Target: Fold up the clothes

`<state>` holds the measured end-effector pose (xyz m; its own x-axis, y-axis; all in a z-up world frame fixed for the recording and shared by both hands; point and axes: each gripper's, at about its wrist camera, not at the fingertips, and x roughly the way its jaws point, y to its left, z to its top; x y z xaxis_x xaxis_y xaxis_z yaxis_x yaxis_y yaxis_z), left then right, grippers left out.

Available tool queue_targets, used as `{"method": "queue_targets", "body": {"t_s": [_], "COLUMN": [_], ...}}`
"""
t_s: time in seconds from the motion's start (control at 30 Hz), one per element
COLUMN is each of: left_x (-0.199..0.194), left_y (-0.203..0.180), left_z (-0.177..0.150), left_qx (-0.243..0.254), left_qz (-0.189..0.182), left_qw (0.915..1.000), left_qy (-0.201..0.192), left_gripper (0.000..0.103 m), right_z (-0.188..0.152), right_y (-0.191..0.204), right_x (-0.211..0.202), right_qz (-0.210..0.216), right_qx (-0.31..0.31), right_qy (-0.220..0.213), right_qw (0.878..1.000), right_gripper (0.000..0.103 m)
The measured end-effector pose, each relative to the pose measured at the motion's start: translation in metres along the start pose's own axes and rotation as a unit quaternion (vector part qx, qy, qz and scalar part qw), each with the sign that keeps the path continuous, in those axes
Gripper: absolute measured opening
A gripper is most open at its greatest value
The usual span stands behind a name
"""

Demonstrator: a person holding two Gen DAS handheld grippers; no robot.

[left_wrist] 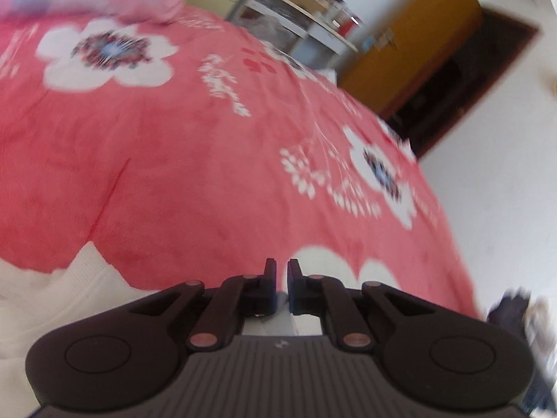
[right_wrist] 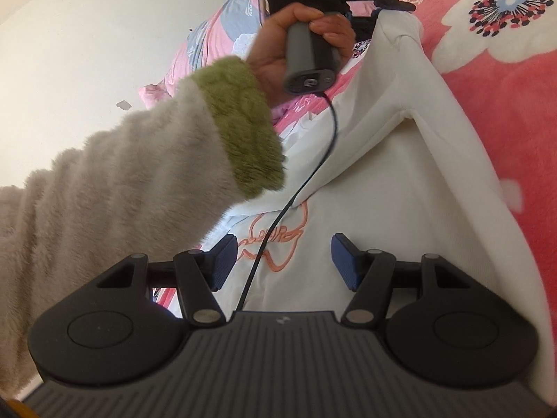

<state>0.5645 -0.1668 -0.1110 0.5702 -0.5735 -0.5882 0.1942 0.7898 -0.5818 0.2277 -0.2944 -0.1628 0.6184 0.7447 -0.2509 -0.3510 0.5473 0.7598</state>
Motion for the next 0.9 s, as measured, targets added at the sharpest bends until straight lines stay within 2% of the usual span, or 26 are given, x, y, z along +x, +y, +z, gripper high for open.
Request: {"method": "queue_targets", "body": {"t_s": [0.13, 0.2, 0.27, 0.3, 0.33, 0.4, 0.43, 0.5, 0.57, 0.6, 0.63, 0.67, 0.73, 0.83, 0.87, 0.9], "left_x": [0.009, 0.013, 0.017, 0.019, 0.018, 0.016, 0.016, 0.022, 0.028, 0.030, 0.030, 0.026, 0.016, -0.007, -0.011, -0.007], "left_y": [0.026, 0.028, 0.027, 0.026, 0.021, 0.002, -0.008, -0.034, -0.057, -0.066, -0.073, -0.076, -0.080, -0.062, -0.053, -0.045], "left_z": [0.006, 0.007, 0.008, 0.009, 0.010, 0.009, 0.008, 0.000, -0.016, -0.023, -0.030, -0.029, -0.028, -0.014, -0.010, -0.008], "left_qx": [-0.063, -0.059, -0.049, -0.043, -0.029, 0.036, 0.073, 0.168, 0.252, 0.285, 0.311, 0.305, 0.290, 0.200, 0.166, 0.138], "left_qz": [-0.013, -0.008, -0.020, -0.026, -0.026, -0.005, 0.009, 0.066, 0.120, 0.138, 0.153, 0.154, 0.150, 0.077, 0.053, 0.044], "left_qw": [0.9974, 0.9978, 0.9986, 0.9987, 0.9989, 0.9980, 0.9951, 0.9777, 0.9519, 0.9395, 0.9294, 0.9329, 0.9417, 0.9767, 0.9842, 0.9890], "left_qy": [-0.033, -0.029, -0.003, 0.010, 0.024, 0.051, 0.066, 0.107, 0.126, 0.129, 0.129, 0.113, 0.079, -0.012, -0.032, -0.028], "left_gripper": [0.000, 0.000, 0.003, 0.016, 0.036, 0.059, 0.062, 0.062, 0.059, 0.043, 0.016, 0.011, 0.009, 0.007, 0.007, 0.007], "right_z": [-0.002, -0.002, -0.002, -0.002, -0.001, 0.001, 0.001, 0.001, 0.002, 0.002, 0.002, 0.002, 0.001, 0.001, 0.001, 0.000], "right_y": [0.000, 0.000, 0.000, 0.000, 0.000, -0.001, -0.002, -0.004, -0.004, -0.005, -0.006, -0.006, -0.007, -0.007, -0.007, -0.007], "right_x": [-0.002, -0.004, -0.005, -0.004, -0.002, 0.001, 0.002, 0.004, 0.005, 0.004, 0.003, 0.003, 0.003, 0.004, 0.005, 0.005], "right_qz": [0.002, 0.006, 0.010, 0.011, 0.012, 0.011, 0.011, 0.011, 0.010, 0.011, 0.011, 0.011, 0.012, 0.012, 0.012, 0.012], "right_qx": [0.002, 0.005, 0.010, 0.012, 0.013, 0.013, 0.013, 0.013, 0.013, 0.013, 0.014, 0.014, 0.015, 0.015, 0.015, 0.014], "right_qy": [-0.002, -0.003, -0.005, -0.005, -0.006, -0.006, -0.006, -0.007, -0.007, -0.007, -0.007, -0.008, -0.009, -0.009, -0.009, -0.009], "right_qw": [1.000, 1.000, 1.000, 1.000, 1.000, 1.000, 1.000, 1.000, 1.000, 1.000, 1.000, 1.000, 1.000, 1.000, 1.000, 1.000], "right_gripper": [0.060, 0.060, 0.060, 0.060, 0.060, 0.060, 0.060, 0.060, 0.060, 0.060, 0.060, 0.060, 0.060, 0.060, 0.060, 0.060]}}
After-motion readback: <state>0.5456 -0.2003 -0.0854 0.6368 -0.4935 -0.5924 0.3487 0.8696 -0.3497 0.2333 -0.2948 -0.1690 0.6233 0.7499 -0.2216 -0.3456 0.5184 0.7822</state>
